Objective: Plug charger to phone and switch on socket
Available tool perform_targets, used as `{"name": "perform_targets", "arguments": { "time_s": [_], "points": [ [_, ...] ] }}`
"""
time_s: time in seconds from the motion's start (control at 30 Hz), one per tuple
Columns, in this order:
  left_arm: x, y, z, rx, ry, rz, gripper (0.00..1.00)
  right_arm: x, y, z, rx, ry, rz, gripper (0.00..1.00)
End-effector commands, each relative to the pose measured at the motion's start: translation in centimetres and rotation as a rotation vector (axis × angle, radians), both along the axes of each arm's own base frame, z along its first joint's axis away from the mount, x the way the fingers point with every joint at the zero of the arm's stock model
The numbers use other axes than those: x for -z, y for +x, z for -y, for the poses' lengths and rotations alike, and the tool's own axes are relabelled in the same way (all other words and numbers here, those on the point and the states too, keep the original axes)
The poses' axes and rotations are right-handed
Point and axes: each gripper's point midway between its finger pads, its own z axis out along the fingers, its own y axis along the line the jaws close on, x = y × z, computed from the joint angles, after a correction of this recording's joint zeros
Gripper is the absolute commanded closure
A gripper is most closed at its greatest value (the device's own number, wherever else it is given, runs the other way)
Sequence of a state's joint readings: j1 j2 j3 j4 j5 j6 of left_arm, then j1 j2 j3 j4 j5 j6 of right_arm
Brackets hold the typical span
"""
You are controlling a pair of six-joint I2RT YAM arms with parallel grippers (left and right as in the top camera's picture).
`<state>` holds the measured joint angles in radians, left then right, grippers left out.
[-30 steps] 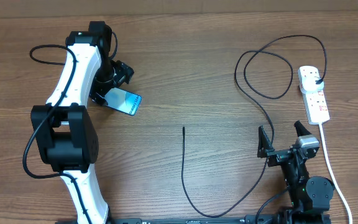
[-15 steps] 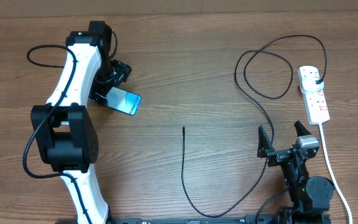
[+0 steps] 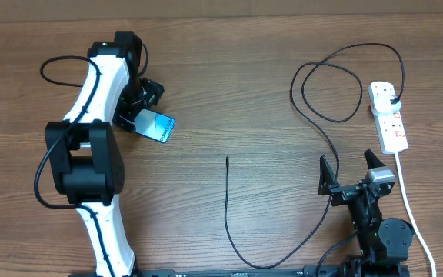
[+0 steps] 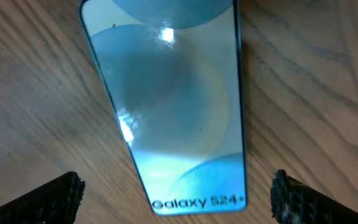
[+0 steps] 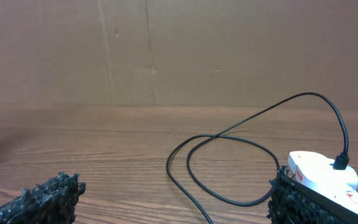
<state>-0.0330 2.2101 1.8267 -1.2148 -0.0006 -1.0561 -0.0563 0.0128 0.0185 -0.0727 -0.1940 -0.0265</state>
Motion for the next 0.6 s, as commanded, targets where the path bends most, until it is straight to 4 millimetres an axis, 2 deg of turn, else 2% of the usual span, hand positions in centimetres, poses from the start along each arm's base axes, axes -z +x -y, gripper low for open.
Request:
{"name": "perform_targets", "arguments": {
  "time_s": [0.0,0.27,0.57],
  "points": [
    [1.0,0.2,0.2,-0.015,0.008,-0.013,0.0,0.2,0.0,0.0,0.002,-0.005,0.002,0.0],
    [3.1,-0.1,0.2,-0.016,0.01,-0.058,0.0,0.2,0.0,0.0,0.002,-0.005,0.002,0.0],
    [3.6,0.3,0.2,-0.019,0.01,-0.047,0.0,0.2,0.0,0.0,0.002,-0.005,0.002,0.0]
  ]
}}
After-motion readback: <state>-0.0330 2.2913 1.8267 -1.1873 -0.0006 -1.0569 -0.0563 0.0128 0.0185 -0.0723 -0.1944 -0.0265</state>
